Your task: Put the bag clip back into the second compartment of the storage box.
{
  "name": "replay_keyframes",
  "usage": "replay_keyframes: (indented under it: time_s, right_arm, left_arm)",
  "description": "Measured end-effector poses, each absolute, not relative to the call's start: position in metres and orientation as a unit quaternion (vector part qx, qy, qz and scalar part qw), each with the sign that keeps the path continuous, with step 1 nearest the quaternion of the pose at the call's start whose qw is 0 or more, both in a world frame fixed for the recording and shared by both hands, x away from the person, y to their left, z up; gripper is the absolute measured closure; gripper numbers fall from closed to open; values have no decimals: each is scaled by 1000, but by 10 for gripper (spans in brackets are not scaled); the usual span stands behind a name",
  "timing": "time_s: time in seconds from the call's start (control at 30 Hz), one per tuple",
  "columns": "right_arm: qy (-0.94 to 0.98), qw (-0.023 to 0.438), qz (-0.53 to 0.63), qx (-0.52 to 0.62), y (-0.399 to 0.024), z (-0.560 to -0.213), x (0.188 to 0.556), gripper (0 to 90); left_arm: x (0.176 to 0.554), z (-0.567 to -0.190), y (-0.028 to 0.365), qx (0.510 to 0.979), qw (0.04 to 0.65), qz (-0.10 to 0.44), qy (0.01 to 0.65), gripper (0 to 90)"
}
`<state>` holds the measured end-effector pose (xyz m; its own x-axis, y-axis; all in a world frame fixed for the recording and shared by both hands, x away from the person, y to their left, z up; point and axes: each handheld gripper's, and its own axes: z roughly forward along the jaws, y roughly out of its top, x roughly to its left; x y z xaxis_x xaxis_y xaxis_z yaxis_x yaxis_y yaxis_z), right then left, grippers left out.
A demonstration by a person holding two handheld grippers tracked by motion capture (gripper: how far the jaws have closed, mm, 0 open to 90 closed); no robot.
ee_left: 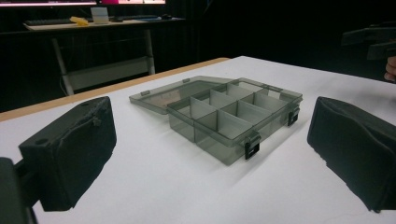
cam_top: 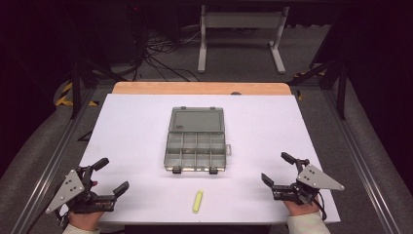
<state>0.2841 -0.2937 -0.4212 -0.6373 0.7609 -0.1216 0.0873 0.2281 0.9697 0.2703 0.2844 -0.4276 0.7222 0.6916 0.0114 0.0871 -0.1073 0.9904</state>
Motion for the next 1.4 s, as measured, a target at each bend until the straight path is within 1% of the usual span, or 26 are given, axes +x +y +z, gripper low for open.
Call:
replay_keyframes:
  time_s: [0.47, 0.6, 0.8, 0.93, 1.2, 1.4]
  right_arm:
    - [721, 306, 547, 295, -294, -421, 284, 72]
    - [719, 308, 548, 298, -295, -420, 282, 72]
    - [718, 309, 548, 299, -296, -419, 281, 72]
    - [718, 308, 549, 296, -296, -419, 280, 72]
    - [716, 306, 554, 296, -299, -419, 279, 72]
    - [716, 304, 554, 296, -300, -420, 279, 72]
  left_arm:
    - [272, -423, 277, 702, 613, 238, 274, 22]
    - [276, -420, 271, 705, 616, 223, 273, 22]
    - [281, -412, 256, 713, 618, 199, 264, 22]
    - [289, -401, 233, 722, 620, 179, 249, 20]
    - [303, -388, 195, 733, 621, 158, 228, 34]
    - [308, -385, 182, 738, 622, 145, 217, 40]
